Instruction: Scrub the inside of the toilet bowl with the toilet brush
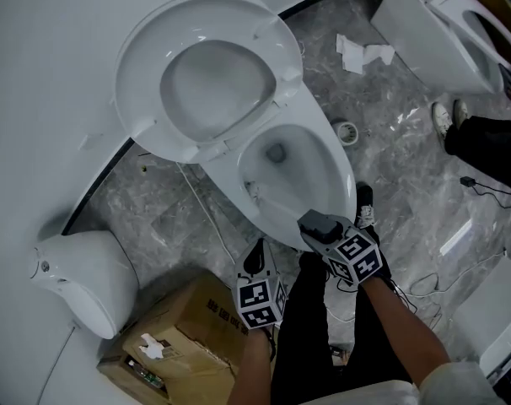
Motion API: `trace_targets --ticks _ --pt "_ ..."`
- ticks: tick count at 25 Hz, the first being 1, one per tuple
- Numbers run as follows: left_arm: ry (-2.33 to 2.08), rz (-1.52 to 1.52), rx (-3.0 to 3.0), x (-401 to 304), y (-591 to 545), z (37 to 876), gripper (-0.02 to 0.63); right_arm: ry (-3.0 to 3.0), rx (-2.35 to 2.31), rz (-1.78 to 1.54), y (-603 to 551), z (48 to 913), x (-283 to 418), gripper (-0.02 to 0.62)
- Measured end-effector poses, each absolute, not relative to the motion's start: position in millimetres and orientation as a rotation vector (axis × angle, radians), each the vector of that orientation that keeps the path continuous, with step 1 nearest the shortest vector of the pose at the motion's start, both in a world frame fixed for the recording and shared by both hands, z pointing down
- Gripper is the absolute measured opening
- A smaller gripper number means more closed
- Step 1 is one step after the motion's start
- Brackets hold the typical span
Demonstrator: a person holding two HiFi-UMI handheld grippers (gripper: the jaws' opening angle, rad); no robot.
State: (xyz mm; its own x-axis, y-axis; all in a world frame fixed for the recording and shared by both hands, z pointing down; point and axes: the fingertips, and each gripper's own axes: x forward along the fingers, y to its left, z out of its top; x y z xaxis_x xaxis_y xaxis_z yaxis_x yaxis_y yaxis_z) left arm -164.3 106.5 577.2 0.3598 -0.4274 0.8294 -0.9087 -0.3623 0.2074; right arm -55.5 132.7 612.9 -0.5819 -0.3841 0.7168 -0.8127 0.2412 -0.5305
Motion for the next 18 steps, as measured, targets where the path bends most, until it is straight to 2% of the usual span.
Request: trace_targets --ticks 18 --pt "-1.185 0.838 1.959 -168 86 571 0.029 -2.072 1.147 1.259 88 609 -66 0.204"
